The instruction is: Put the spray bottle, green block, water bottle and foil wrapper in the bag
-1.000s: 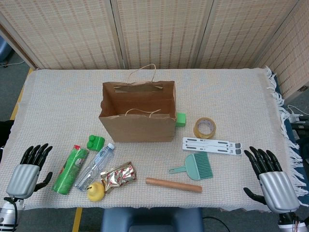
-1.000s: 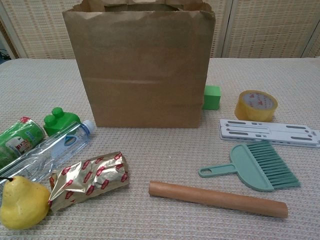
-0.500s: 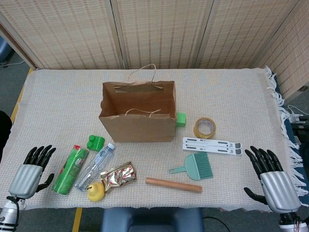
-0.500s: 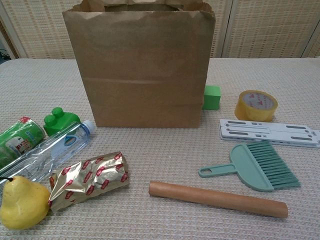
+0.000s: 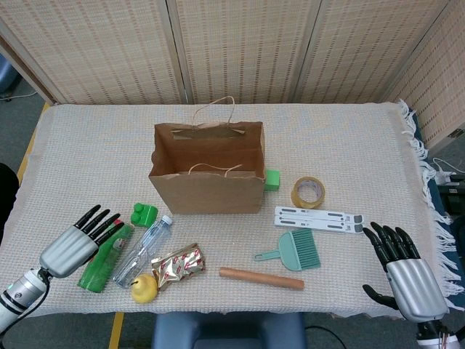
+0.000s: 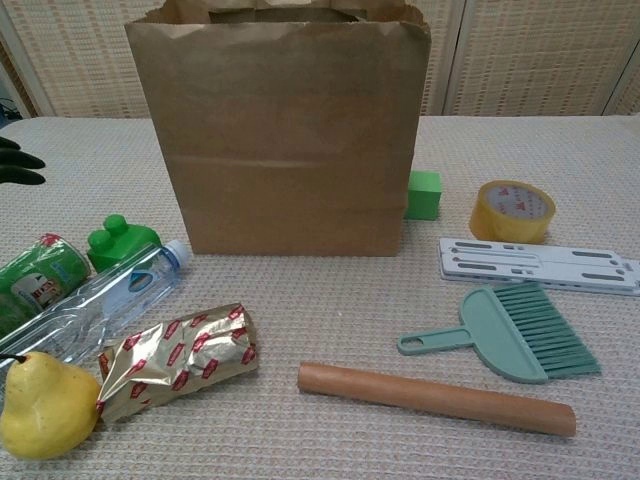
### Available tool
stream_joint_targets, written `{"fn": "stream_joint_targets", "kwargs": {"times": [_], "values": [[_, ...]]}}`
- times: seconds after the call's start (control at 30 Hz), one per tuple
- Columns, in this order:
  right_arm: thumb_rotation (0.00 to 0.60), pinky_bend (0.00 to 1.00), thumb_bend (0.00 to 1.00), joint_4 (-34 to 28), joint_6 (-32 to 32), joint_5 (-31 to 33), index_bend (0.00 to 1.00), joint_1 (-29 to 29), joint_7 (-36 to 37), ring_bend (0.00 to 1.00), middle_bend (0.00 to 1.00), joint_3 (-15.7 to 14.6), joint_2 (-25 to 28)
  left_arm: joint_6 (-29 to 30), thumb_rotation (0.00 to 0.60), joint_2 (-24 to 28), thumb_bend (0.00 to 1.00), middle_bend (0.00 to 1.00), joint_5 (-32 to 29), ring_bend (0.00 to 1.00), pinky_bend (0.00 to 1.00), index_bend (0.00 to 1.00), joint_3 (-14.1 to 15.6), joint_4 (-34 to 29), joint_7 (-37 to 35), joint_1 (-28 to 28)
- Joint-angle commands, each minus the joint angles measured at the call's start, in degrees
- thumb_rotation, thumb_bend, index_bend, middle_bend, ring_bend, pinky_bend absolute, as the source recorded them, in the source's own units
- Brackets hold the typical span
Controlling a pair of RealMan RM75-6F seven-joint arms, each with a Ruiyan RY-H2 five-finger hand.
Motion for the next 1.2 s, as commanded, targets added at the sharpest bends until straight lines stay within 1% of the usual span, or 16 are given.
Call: {"fn": "stream_joint_targets", "kwargs": {"times": [0.03,0.17,0.4,0.53,0.67,0.83,1.03,1.2], "values": [[0.6,0.0,0.06,-0.1,-0.5,-0.2,0.0,0.1,-0.1,0.0,0.0,-0.3,-0.1,0.0,0.6,-1.8,0.38,0.0,10.2,0.0,0.04,0.0,2.9,9.8,-0.5,-7.9],[0.6,0.0,0.06,-0.2,-0.8,-0.1,0.0,0.2,0.5,0.0,0.0,-0.4,0.2,-0.5,0.6,-3.0,0.38,0.0,13.0,0.0,0.04,0.0,4.6,14.3,-0.6,-10.8],[0.6,0.0,0.06,-0.2,-1.2,0.2,0.0,0.5,1.5,0.0,0.0,-0.4,0.7,0.4,0.6,-3.5,0.38,0.0,13.2,0.0,0.04,0.0,6.0,17.5,-1.7,-11.9],[0.6,0.0,0.06,-0.4,-2.4,0.8,0.0,1.0,1.7,0.0,0.0,-0.6,0.9,-0.3,0.6,-4.8,0.38,0.0,13.4,0.0,0.04,0.0,7.3,21.5,-0.8,-12.6],[0.6,0.0,0.06,-0.7,-2.8,0.9,0.0,1.1,1.6,0.0,0.0,-0.7,0.9,-0.9,0.6,-6.1,0.38,0.0,12.0,0.0,0.04,0.0,8.3,24.6,-1.8,-12.6],[0.6,0.0,0.06,-0.8,-3.0,1.5,0.0,1.3,1.5,0.0,0.0,-0.5,0.8,-0.8,0.6,-7.7,0.38,0.0,11.4,0.0,0.04,0.0,10.3,28.3,-2.8,-12.0],[0.6,0.0,0.06,-0.9,-3.4,2.3,0.0,1.5,1.4,0.0,0.0,-0.4,0.7,0.8,0.6,-10.5,0.38,0.0,10.5,0.0,0.04,0.0,12.2,33.6,-4.5,-10.8],[0.6,0.0,0.06,-0.8,-3.6,3.0,0.0,1.7,1.1,0.0,0.0,-0.2,0.5,3.4,0.6,-12.6,0.38,0.0,10.3,0.0,0.04,0.0,13.6,38.4,-6.0,-10.3]]}}
